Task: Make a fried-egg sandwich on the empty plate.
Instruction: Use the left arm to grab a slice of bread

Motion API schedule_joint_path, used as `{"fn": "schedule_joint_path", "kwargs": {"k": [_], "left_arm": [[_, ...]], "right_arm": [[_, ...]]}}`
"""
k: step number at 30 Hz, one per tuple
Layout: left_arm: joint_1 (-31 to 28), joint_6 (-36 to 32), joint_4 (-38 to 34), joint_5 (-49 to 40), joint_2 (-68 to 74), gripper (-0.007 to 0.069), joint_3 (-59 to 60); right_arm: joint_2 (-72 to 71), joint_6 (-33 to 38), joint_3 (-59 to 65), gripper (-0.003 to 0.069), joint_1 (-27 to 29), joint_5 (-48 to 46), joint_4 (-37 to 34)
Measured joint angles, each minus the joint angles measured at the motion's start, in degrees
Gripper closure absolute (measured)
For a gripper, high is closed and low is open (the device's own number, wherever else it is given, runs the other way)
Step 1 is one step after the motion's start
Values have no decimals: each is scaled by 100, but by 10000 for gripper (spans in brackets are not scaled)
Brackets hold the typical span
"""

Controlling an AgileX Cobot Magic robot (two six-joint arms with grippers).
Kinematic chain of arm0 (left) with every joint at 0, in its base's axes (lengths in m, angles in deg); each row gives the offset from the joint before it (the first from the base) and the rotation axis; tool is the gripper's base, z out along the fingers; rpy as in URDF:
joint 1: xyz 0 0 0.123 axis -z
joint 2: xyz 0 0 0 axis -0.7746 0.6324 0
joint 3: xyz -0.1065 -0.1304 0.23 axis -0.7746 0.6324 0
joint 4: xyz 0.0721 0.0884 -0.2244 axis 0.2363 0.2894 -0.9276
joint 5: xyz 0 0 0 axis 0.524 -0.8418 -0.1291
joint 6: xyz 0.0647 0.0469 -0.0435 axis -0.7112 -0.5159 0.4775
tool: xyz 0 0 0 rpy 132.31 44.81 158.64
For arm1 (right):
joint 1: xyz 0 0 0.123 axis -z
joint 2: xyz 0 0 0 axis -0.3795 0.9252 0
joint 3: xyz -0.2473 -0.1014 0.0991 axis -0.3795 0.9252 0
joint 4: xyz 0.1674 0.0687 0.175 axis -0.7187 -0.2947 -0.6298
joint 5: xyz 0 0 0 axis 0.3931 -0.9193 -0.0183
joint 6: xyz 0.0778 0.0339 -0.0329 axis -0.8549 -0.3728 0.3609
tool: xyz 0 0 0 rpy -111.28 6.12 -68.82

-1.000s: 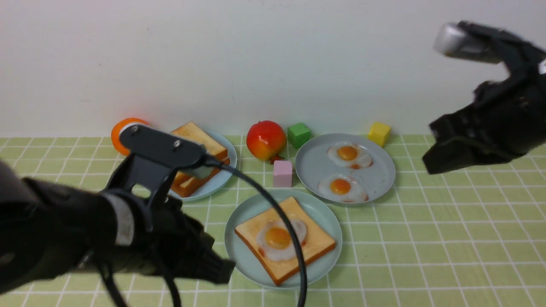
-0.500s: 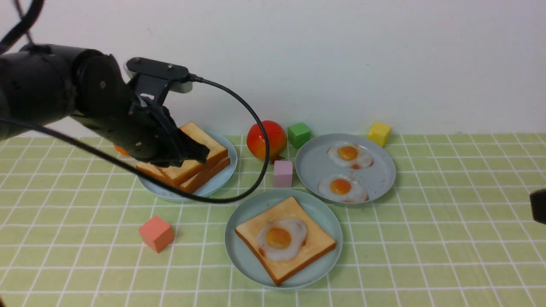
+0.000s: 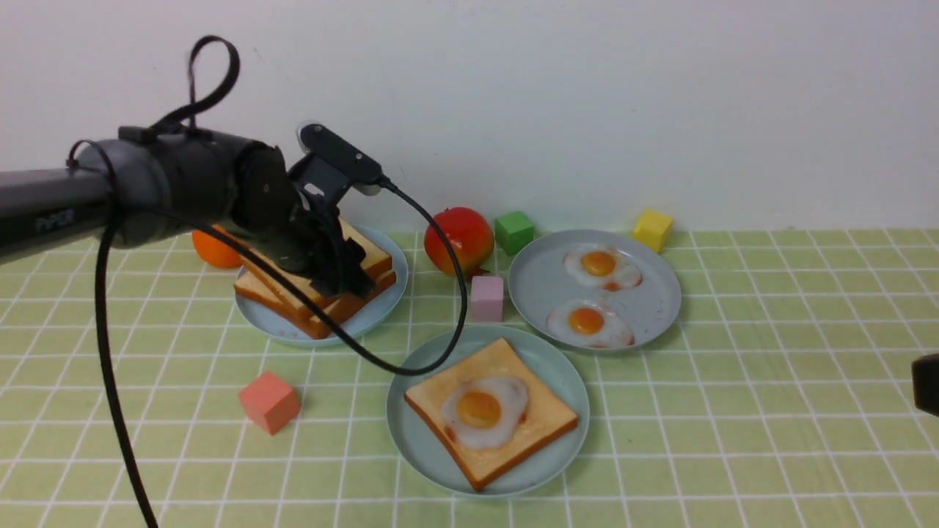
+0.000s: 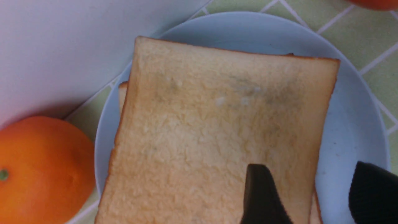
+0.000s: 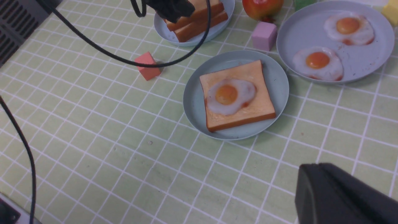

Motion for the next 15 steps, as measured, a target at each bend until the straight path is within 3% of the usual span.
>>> {"fn": "schedule_joint_path", "kwargs": {"k": [7, 15], "left_arm": [[0, -22, 176, 171, 327, 214, -46], [0, -22, 243, 189, 372, 328, -81]], "right_arm": [[0, 0, 24, 652, 0, 5, -195], [0, 0, 24, 648, 0, 5, -322]]}}
